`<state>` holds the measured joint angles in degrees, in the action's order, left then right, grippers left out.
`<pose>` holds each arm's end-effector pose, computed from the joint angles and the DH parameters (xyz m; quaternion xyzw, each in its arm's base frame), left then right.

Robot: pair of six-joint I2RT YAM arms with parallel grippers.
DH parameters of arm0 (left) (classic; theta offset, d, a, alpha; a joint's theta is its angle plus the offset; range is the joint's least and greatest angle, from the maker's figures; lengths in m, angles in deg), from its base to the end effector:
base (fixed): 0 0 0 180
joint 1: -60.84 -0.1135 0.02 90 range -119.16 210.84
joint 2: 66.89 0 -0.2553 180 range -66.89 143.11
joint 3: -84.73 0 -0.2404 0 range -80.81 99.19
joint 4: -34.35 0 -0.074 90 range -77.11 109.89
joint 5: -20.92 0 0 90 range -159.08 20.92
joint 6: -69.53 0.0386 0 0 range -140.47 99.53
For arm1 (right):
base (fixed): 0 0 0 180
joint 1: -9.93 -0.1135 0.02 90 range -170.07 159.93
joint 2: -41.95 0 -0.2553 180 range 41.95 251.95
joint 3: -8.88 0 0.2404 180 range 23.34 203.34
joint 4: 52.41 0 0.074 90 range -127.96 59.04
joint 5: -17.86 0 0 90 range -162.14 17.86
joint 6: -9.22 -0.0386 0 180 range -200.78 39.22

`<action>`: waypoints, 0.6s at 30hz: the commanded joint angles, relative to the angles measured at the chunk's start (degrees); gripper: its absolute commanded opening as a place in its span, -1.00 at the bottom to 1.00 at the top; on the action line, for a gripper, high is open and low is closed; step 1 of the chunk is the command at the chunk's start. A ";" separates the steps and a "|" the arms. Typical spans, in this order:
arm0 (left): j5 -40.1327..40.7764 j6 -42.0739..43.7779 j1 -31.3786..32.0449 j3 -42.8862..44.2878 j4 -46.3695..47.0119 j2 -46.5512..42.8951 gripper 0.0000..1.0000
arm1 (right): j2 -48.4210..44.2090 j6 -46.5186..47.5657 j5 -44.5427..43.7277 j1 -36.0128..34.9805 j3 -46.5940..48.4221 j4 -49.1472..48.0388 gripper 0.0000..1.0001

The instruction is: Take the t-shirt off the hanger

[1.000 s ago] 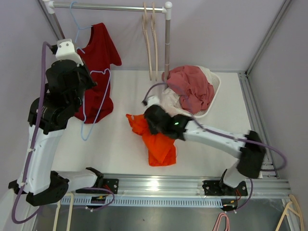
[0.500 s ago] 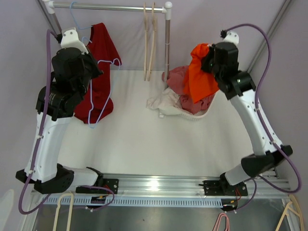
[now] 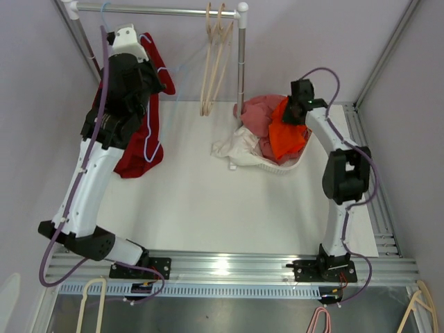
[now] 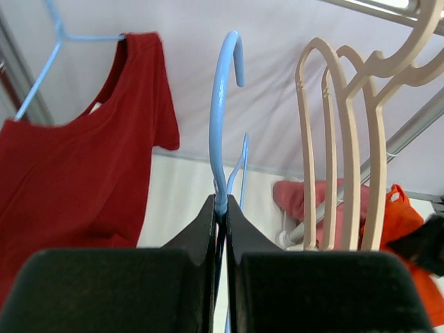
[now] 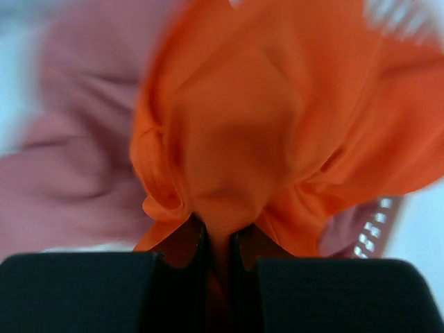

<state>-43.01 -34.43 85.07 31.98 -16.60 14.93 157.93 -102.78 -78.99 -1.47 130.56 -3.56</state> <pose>0.2446 -0.0915 0.5270 -0.0865 0.7319 -0.0565 0.6735 0.4450 0.0850 0.2901 0.1083 0.9098 0.0615 0.3959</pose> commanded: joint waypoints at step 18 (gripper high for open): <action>-10.33 10.00 -0.41 8.14 20.32 13.97 -0.99 | 5.32 2.84 -2.45 -0.03 4.66 10.69 0.92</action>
<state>-51.95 -26.43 85.03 36.33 -0.84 27.96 171.24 -101.49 -77.11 -1.82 135.35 4.09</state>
